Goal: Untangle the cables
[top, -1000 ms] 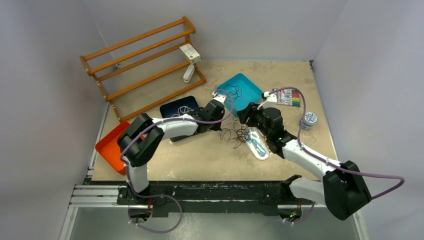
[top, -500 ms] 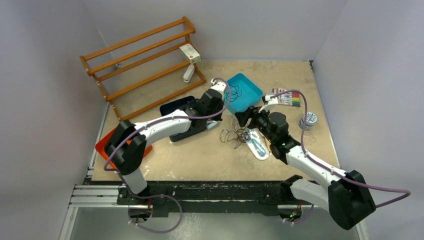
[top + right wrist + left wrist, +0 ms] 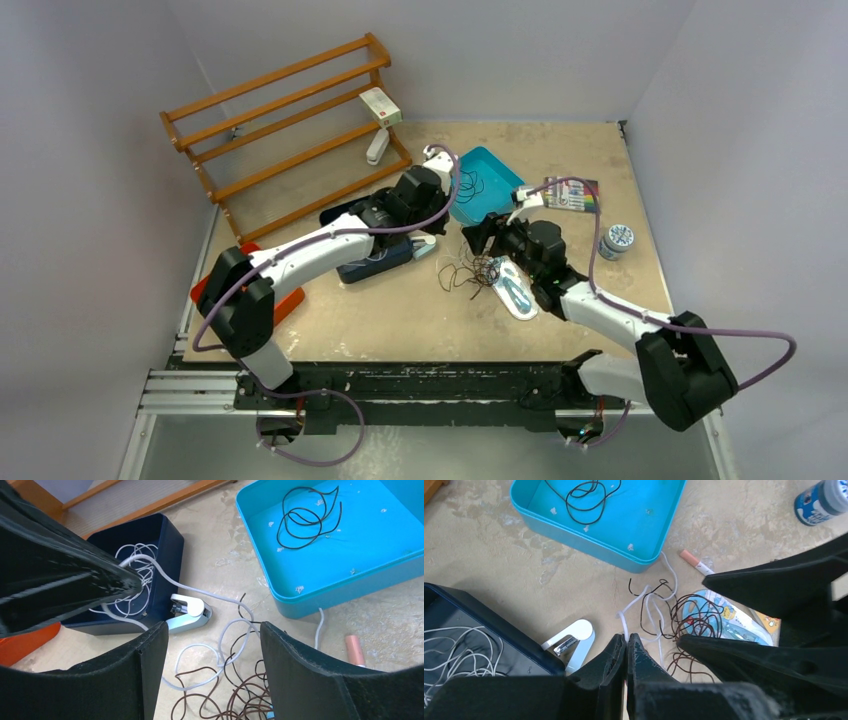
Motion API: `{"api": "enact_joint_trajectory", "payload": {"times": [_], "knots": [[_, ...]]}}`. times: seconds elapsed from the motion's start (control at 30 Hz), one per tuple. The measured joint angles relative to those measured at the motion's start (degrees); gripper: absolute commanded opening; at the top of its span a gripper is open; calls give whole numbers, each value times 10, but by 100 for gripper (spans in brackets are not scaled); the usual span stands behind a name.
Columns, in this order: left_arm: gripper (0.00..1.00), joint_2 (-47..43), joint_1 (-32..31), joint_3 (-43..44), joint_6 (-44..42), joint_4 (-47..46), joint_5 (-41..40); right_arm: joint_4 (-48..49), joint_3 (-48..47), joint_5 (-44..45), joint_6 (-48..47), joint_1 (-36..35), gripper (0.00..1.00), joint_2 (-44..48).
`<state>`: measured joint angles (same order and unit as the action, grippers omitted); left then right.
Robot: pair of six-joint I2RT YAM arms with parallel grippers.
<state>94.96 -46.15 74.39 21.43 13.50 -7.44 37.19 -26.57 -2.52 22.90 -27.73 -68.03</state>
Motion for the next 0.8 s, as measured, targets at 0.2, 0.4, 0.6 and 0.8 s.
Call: {"api": "enact_joint_trajectory", "payload": {"times": [0.2,0.4,0.6,0.8], "knots": [[0,-12,0,28,-3,21,18,9,-14,-5,1,0,72,-46],[0,-21,-2,47,-11,26,38,38,-23,-16,3,0,72,-96],[0,-23,-10,75,-21,53,54,67,-54,-16,5,0,69,-150],[0,-34,-12,113,-34,79,71,98,-57,-15,16,0,64,-187]]}}
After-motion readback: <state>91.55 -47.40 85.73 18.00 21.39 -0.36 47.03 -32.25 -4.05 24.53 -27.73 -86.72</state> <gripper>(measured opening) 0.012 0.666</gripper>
